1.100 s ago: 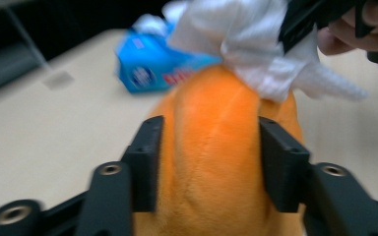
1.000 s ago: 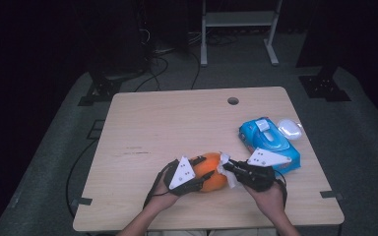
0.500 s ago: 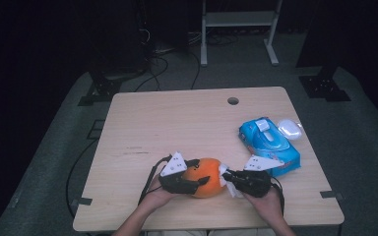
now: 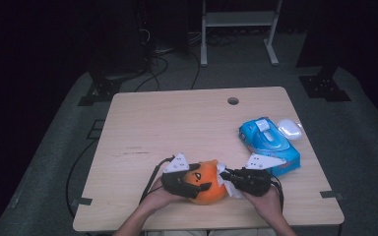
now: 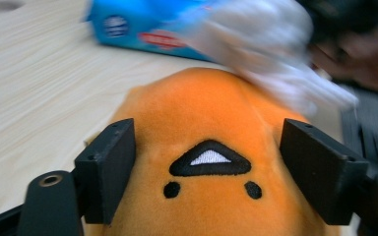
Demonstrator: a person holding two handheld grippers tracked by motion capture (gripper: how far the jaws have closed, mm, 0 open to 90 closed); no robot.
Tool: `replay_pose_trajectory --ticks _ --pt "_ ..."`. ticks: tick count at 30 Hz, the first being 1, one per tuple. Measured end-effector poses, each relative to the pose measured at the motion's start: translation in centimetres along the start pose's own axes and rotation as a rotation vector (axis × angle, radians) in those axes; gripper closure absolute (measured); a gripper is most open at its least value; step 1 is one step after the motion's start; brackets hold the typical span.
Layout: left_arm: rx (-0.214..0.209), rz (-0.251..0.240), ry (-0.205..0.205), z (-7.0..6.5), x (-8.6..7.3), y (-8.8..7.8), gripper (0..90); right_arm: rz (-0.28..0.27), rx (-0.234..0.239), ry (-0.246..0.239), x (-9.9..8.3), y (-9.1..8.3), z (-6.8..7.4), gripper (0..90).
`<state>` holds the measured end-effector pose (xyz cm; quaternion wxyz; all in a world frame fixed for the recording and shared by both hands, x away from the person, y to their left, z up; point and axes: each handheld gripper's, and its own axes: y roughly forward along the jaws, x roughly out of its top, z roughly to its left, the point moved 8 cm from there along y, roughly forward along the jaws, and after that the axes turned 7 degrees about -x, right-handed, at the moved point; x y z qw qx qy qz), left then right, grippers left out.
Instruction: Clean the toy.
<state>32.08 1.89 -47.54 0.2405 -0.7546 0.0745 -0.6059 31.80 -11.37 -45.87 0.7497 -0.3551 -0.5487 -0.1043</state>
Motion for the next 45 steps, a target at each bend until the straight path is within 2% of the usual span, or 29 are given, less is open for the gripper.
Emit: replay_pose_trajectory --ticks 1,2,3,4,5,6,8,9,10,11,13,14,16,22,28,31,34,36,38,39,41,42,43,45 --pt "-0.006 0.017 0.041 -0.6 0.2 0.1 22.9 -0.001 -0.003 0.0 0.1 0.0 -0.1 82.8" --pt "0.005 0.022 0.063 -0.8 0.3 0.3 22.8 0.011 -0.01 -0.008 -0.1 0.1 -0.2 82.8" --pt "0.01 0.013 0.064 -0.8 0.5 0.4 21.9 0.021 -0.005 0.005 -0.4 0.2 -0.4 82.8" --pt "0.03 -0.009 0.046 -0.4 0.8 0.2 18.3 0.024 0.008 0.041 -0.8 0.4 -0.5 82.8" --pt "0.05 -0.016 0.028 -0.1 0.8 0.2 13.4 0.033 0.012 0.05 -1.1 0.5 -0.4 82.8" --pt "0.063 -0.01 0.015 0.2 0.8 0.2 8.2 0.034 0.01 0.038 -1.0 0.6 -0.2 82.8" --pt "0.038 0.008 -0.004 0.2 0.2 0.4 7.6 0.037 0.009 -0.005 -0.7 0.5 0.6 82.7" --pt "0.035 0.017 0.009 0.0 -0.1 0.5 11.8 0.039 0.007 -0.027 -0.5 0.5 1.0 82.7" --pt "0.041 0.032 0.05 -0.3 -0.3 0.6 19.9 0.045 -0.002 -0.049 -0.6 0.6 1.0 82.7" --pt "0.052 0.038 0.067 -0.5 -0.3 0.6 26.6 0.055 -0.007 -0.049 -0.7 0.7 0.7 82.8" --pt "0.057 0.059 0.098 -0.8 -0.2 0.6 35.3 0.053 -0.004 -0.004 -1.0 0.6 -0.2 82.8" --pt "0.057 0.064 0.111 -0.8 -0.2 0.6 37.4 0.055 -0.01 0.002 -1.1 0.6 -0.6 82.8" --pt "0.047 0.065 0.108 -0.7 -0.3 0.6 38.7 0.064 -0.032 0.002 -1.4 0.5 -1.2 82.8" --pt "0.04 0.069 0.116 -0.6 -0.4 0.4 39.5 0.083 -0.07 -0.023 -1.4 0.4 -1.6 82.9" --pt "0.028 0.073 0.126 -0.6 -0.5 0.2 39.3 0.097 -0.101 0.044 -2.2 0.3 -3.1 82.8" --pt "0.015 0.076 0.126 -0.7 -0.7 -0.1 39.3 0.079 -0.098 0.041 -1.6 0.1 -2.7 82.8" --pt "-0.011 0.072 0.117 -0.8 -0.7 -0.3 38.2 0.034 -0.055 0.021 -0.8 -0.1 -1.3 82.8" --pt "-0.019 0.044 0.085 -0.8 0.0 -0.4 28.9 0.046 -0.049 -0.002 -0.8 0.2 -0.8 82.8" --pt "0.003 0.028 0.065 -0.5 0.5 -0.4 16.6 0.05 -0.03 0.016 -1.1 0.5 -0.6 82.8" --pt "0.002 0.026 0.059 -0.4 0.5 -0.3 16.2 0.052 -0.024 0.017 -1.1 0.5 -0.4 82.8" --pt "0.002 0.045 0.069 -0.5 0.0 0.1 18.1 0.038 -0.009 0.013 -0.7 0.4 0.0 82.8" --pt "-0.001 0.051 0.081 -0.6 -0.3 0.2 22.6 0.036 -0.007 0.005 -0.6 0.4 0.2 82.8" --pt "0.004 0.056 0.085 -0.7 -0.4 0.2 25.7 0.047 -0.014 -0.006 -0.8 0.4 0.2 82.9" --pt "0.016 0.064 0.099 -0.8 -0.3 0.3 32.3 0.053 -0.024 0.012 -1.2 0.6 -0.5 82.9"
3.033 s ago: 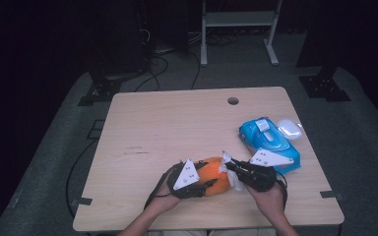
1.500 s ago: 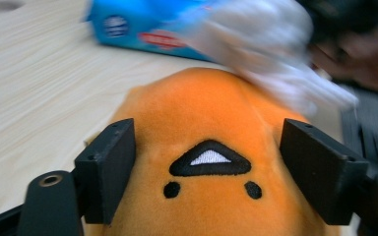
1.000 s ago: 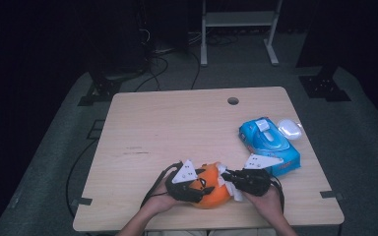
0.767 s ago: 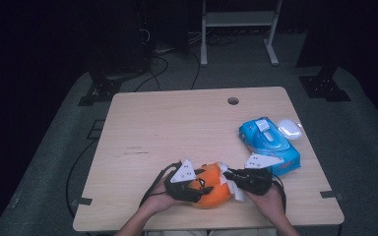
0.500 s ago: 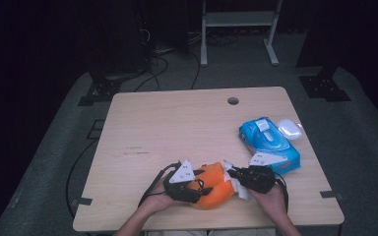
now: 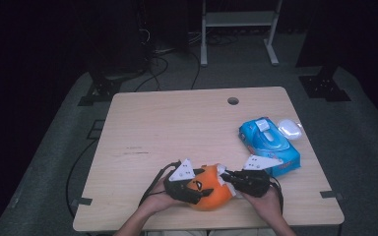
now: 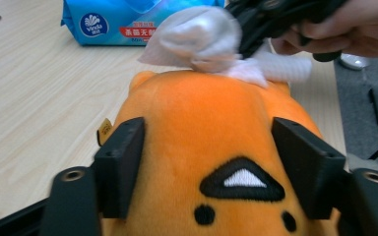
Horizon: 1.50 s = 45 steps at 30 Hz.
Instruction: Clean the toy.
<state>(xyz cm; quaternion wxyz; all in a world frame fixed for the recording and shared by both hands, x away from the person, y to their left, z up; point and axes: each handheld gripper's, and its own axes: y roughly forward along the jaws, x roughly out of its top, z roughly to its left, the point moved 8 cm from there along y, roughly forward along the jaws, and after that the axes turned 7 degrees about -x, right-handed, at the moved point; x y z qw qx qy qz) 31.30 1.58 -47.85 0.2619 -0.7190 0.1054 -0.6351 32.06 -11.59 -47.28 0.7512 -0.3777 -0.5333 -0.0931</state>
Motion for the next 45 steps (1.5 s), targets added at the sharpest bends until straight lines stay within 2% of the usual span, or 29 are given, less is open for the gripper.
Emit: replay_pose_trajectory --ticks 4,5,7,10,12,14,15,16,17,18,20,22,24,28,30,32,35,37,43,45 --pt "0.001 0.001 0.01 -0.2 -0.1 0.0 34.2 0.06 -0.086 0.045 -1.5 0.0 -2.8 82.9" --pt "0.0 0.001 0.011 -0.2 -0.1 0.0 34.1 0.063 -0.081 0.05 -1.7 0.0 -2.8 82.9" --pt "0.005 -0.008 0.006 -0.1 -0.2 -0.1 31.2 0.04 -0.062 0.033 -1.1 -0.3 -1.8 82.8" --pt "0.005 -0.023 -0.01 0.0 -0.2 0.2 24.6 -0.015 -0.006 -0.027 0.4 -0.7 0.5 82.8" --pt "0.004 -0.021 0.001 -0.1 -0.2 0.3 24.2 -0.001 -0.001 -0.042 0.0 -0.5 0.7 82.8" --pt "0.008 -0.015 0.02 -0.4 -0.2 0.5 26.8 0.04 -0.007 -0.025 -0.9 -0.2 0.0 82.9" --pt "0.014 -0.007 0.036 -0.6 -0.1 0.6 28.5 0.07 -0.032 -0.033 -1.5 -0.3 -0.7 82.9" --pt "0.018 -0.004 0.039 -0.7 -0.1 0.7 29.7 0.096 -0.062 -0.019 -1.9 -0.8 -1.6 82.9" --pt "0.021 -0.002 0.041 -0.6 0.0 0.6 30.7 0.106 -0.091 -0.02 -2.0 -1.2 -2.1 82.9" --pt "0.023 -0.006 0.038 -0.5 -0.1 0.5 31.8 0.11 -0.111 -0.026 -2.1 -1.9 -2.6 82.8" --pt "0.02 -0.014 0.022 -0.3 -0.2 0.3 33.7 0.102 -0.113 -0.016 -2.4 -3.5 -3.3 82.6" --pt "0.038 -0.021 0.013 -0.1 -0.1 0.2 37.3 0.106 -0.122 -0.029 -3.1 -4.8 -3.8 82.2" --pt "0.046 -0.028 0.02 -0.2 0.2 0.1 40.6 0.111 -0.14 -0.023 -4.0 -5.9 -4.5 81.3" --pt "0.067 -0.045 0.044 -0.4 0.7 -0.1 47.2 0.102 -0.152 0.008 -4.5 -6.5 -5.6 79.0" --pt "0.079 -0.056 0.048 -0.4 1.0 -0.3 48.8 0.108 -0.161 0.011 -4.6 -6.3 -5.9 71.1" --pt "0.098 -0.057 0.057 -0.4 1.1 -0.5 49.7 0.126 -0.169 0.017 -4.9 -5.9 -6.2 67.0" --pt "0.126 -0.063 0.054 0.2 1.1 -1.0 50.1 0.129 -0.169 0.043 -4.9 -5.7 -6.5 57.0" --pt "0.144 -0.07 0.049 0.8 1.3 -1.2 50.1 0.103 -0.165 0.063 -4.5 -5.9 -6.6 53.5" --pt "0.2 -0.083 0.041 3.2 2.3 -1.1 50.2 0.066 -0.155 0.08 -4.0 -6.2 -6.9 49.9" --pt "0.236 -0.071 0.046 4.6 2.7 -0.7 50.1 0.066 -0.147 0.071 -3.9 -6.1 -6.7 49.9"
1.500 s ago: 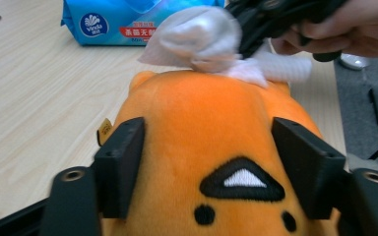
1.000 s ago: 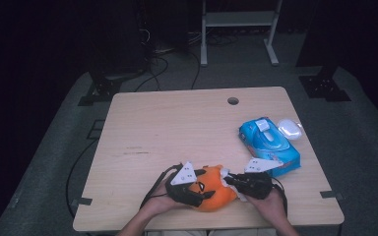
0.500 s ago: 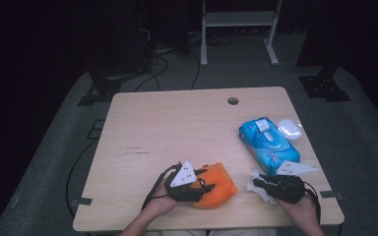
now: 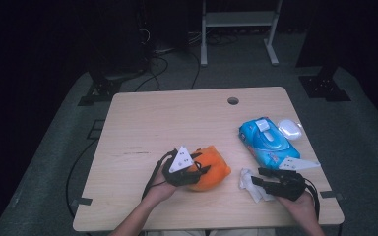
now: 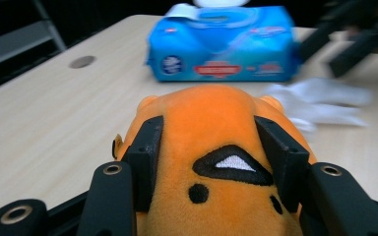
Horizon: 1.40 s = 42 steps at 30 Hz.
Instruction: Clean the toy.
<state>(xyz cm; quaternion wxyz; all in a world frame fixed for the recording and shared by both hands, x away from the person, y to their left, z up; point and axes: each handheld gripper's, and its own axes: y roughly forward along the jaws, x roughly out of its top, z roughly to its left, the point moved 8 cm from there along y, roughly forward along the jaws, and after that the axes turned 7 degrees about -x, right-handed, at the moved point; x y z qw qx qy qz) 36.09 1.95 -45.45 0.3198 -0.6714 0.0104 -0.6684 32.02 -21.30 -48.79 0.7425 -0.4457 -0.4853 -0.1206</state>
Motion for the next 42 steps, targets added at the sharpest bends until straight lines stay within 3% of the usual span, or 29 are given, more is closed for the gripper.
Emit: replay_pose_trajectory --ticks 4,7,11,16,21,34,42 --pt "0.058 0.0 -0.011 2.0 0.1 1.2 49.8 0.0 0.013 -0.011 0.1 0.1 0.5 48.8" --pt "0.047 0.025 -0.035 2.5 -0.6 2.1 46.0 0.005 0.017 -0.026 0.0 0.3 0.7 48.2" --pt "0.036 0.006 -0.072 2.8 -0.7 1.7 37.2 0.003 0.017 -0.021 0.0 0.3 0.8 46.9" --pt "0.045 -0.019 -0.08 2.8 -0.4 -0.2 28.6 -0.001 0.015 -0.015 0.1 0.2 0.9 44.8" --pt "0.043 -0.038 -0.12 2.4 -1.0 -2.1 20.5 0.0 0.014 -0.019 0.1 0.2 1.0 42.9" --pt "0.124 -0.016 -0.201 3.2 -4.7 -7.5 16.4 0.003 0.01 -0.01 -0.1 0.3 0.7 39.3" --pt "0.177 -0.011 -0.26 4.0 -6.8 -9.4 14.6 0.001 0.005 0.004 -0.1 0.1 0.3 38.1"
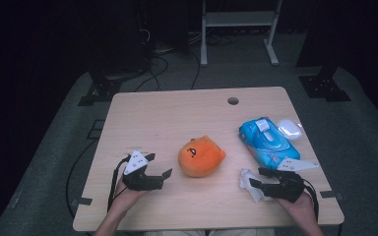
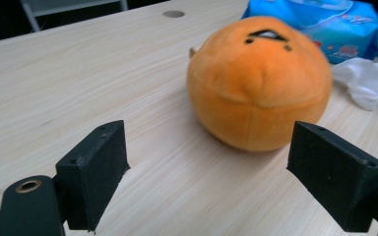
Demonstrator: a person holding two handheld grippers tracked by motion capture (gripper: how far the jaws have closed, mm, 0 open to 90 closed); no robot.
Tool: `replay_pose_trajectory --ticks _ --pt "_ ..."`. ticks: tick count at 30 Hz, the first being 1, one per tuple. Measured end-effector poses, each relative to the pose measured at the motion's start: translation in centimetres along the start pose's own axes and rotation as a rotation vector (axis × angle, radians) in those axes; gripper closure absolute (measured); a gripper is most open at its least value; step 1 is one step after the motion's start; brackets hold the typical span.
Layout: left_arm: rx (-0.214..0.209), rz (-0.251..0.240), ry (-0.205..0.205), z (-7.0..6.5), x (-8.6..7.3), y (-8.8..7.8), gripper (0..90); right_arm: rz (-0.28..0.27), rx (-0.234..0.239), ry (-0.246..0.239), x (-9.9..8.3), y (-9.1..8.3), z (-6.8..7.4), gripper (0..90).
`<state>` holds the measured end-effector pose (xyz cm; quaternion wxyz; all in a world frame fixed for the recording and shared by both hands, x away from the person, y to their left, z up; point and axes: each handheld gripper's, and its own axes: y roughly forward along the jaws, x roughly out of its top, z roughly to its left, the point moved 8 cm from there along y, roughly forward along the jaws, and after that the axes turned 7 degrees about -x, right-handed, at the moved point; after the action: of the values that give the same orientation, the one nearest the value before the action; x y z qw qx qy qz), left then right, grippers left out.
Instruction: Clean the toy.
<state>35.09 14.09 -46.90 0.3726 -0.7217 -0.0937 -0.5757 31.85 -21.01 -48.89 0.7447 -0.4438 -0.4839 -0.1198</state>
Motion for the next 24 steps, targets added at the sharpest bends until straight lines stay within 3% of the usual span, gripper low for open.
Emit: replay_pose_trajectory --ticks 7,12,18,24 --pt "0.058 0.011 -0.033 1.2 -1.6 -1.3 12.5 -0.007 0.003 0.002 0.2 -0.1 -0.1 36.9" --pt "0.125 0.019 -0.049 2.6 -2.6 -2.6 12.3 -0.013 0.008 0.003 0.3 -0.2 0.1 36.3" --pt "0.138 0.008 -0.084 3.4 -2.9 -2.9 11.1 -0.017 0.017 0.009 0.4 -0.1 0.2 35.4" --pt "0.155 0.033 -0.078 3.8 -3.4 -2.6 11.0 -0.019 0.028 0.006 0.4 0.0 0.4 34.5"
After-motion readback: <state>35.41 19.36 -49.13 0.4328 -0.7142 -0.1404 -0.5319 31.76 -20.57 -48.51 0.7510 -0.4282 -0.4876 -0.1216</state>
